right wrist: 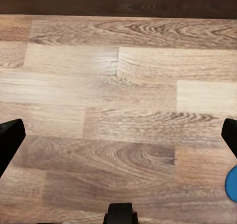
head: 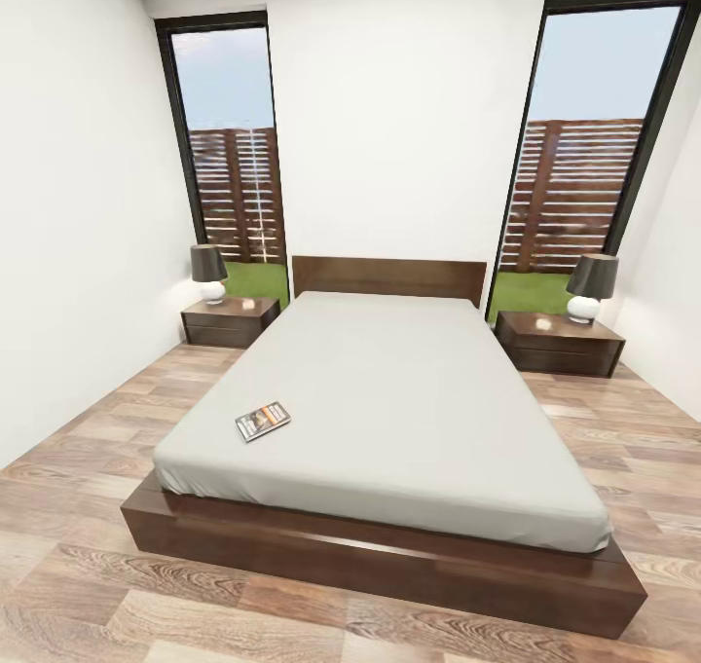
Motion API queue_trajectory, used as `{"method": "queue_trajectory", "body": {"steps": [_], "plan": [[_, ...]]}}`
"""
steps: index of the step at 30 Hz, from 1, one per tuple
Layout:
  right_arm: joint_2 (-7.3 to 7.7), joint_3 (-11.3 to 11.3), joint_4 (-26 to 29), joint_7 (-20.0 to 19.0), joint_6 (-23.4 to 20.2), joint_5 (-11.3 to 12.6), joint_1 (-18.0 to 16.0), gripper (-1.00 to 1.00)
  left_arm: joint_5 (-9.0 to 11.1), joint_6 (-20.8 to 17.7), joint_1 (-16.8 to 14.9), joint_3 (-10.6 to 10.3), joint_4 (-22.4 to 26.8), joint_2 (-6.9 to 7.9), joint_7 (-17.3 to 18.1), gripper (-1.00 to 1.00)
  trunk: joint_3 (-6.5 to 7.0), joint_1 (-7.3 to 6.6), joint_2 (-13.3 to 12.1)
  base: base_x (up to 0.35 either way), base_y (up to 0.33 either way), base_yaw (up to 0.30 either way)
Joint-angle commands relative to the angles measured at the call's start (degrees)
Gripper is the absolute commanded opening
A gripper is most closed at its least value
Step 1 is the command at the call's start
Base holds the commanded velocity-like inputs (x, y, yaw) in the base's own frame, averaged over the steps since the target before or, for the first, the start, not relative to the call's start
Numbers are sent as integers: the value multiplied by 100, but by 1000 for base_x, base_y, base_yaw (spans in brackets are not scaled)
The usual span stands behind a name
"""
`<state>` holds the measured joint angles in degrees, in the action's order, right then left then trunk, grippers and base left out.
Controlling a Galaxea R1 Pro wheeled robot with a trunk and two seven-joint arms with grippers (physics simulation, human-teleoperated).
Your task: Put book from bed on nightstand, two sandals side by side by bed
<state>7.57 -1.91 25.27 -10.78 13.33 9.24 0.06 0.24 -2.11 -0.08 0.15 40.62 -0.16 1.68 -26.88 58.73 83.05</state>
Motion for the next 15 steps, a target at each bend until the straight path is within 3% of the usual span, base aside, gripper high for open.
{"method": "queue_trajectory", "body": {"steps": [1, 7, 15], "plan": [[-1, -20, 3, -56, 3, 60, 1, 100, 2, -21, -1, 4, 8, -1, 17, 100, -5, 0, 3, 0, 0, 0], [-9, -20, 4, -56, 3, 60, 3, 100, 2, -18, -1, 3, 7, -1, 17, 100, -5, 0, 3, 0, 0, -14], [-10, -20, 4, -56, 3, 60, 0, 100, 2, -18, -1, 1, 6, -2, 17, 100, -5, 0, 3, 0, 0, -227]]}}
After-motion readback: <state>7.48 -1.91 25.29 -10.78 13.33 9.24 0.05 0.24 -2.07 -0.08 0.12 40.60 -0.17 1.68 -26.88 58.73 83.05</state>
